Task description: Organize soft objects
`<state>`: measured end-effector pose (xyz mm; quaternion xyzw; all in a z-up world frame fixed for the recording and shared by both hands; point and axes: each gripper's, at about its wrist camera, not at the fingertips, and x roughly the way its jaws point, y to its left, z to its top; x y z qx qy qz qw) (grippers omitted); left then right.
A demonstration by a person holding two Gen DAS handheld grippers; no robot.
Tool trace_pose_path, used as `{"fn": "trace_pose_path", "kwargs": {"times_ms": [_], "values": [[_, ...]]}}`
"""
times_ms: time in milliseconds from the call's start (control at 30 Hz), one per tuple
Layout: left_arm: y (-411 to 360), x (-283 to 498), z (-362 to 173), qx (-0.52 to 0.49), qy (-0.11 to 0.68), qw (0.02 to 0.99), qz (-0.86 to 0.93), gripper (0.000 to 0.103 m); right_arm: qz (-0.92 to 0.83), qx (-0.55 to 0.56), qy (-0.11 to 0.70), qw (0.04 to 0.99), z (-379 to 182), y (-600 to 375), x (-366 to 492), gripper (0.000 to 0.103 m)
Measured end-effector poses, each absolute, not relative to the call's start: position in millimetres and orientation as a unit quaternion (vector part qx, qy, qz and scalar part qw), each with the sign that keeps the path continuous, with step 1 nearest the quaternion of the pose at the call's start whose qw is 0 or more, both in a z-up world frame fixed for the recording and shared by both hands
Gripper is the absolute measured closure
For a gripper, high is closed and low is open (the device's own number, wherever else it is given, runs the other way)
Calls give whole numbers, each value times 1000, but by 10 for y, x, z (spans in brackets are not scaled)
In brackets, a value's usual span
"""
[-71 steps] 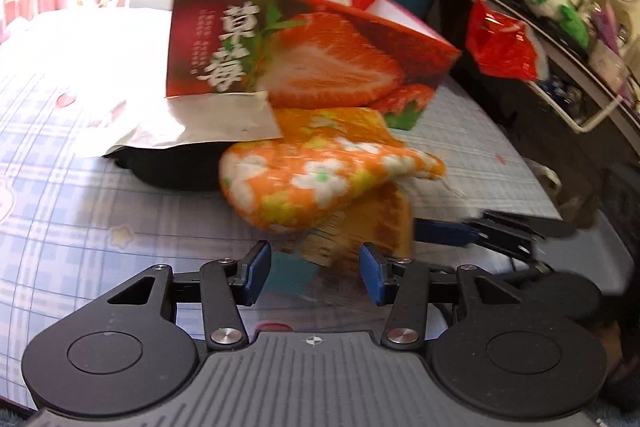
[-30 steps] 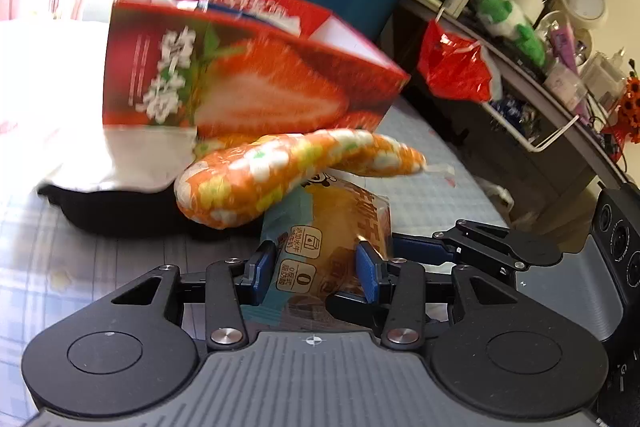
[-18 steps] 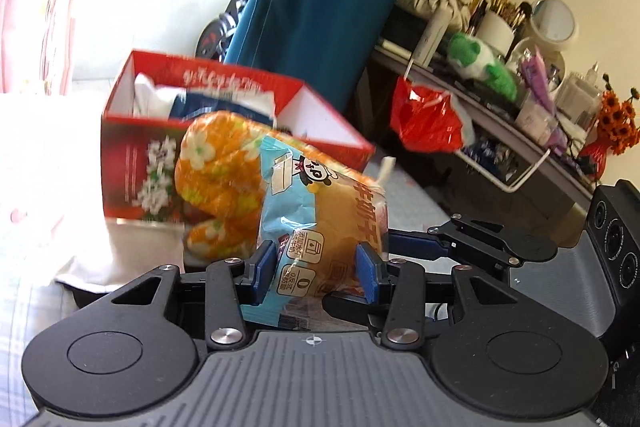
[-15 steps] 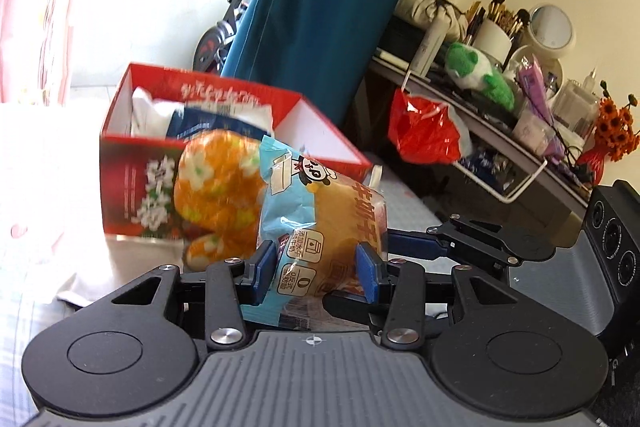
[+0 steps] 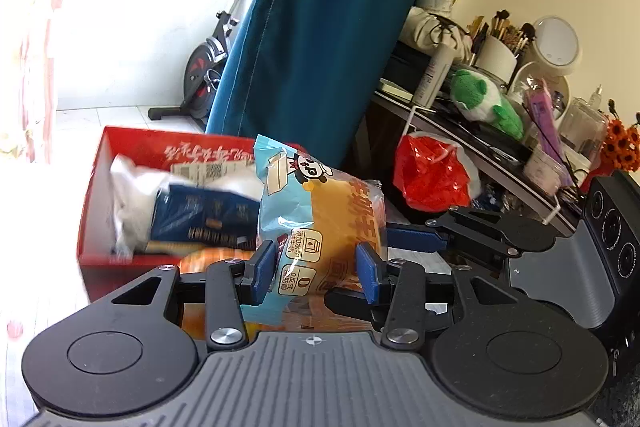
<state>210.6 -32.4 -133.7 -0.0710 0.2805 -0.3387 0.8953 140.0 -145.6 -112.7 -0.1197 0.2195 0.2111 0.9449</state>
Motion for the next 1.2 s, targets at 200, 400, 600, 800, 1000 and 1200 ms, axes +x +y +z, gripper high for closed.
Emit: {"fn": "trace_pose_path", "kwargs": {"times_ms": [200,400,600,800,1000,1200], "values": [[-540,2689,-1275,-81,297,882,-358,57,220,-101,233,942,-1023,-1838,2000,46],[-818,3150,-1408,-75,332,871,-355,57,218,-133,257,932,-1151,-2020,2469,46],[-967,3451,-1584,-78,355,863,-350,57,218,-144,282,923,-1349,-2121,2771,46],[-990,3509,-1645,-70,360,870,-330,56,159,-145,290,932,-1528,-2175,2913,47],[-798,3327,-1584,-43,335,888,-311,56,161,-124,290,935,-1569,-2249,2744,48],[-668,3017,-1491,13,295,912,-286,54,151,-101,280,943,-1508,-2198,2492,48]]}}
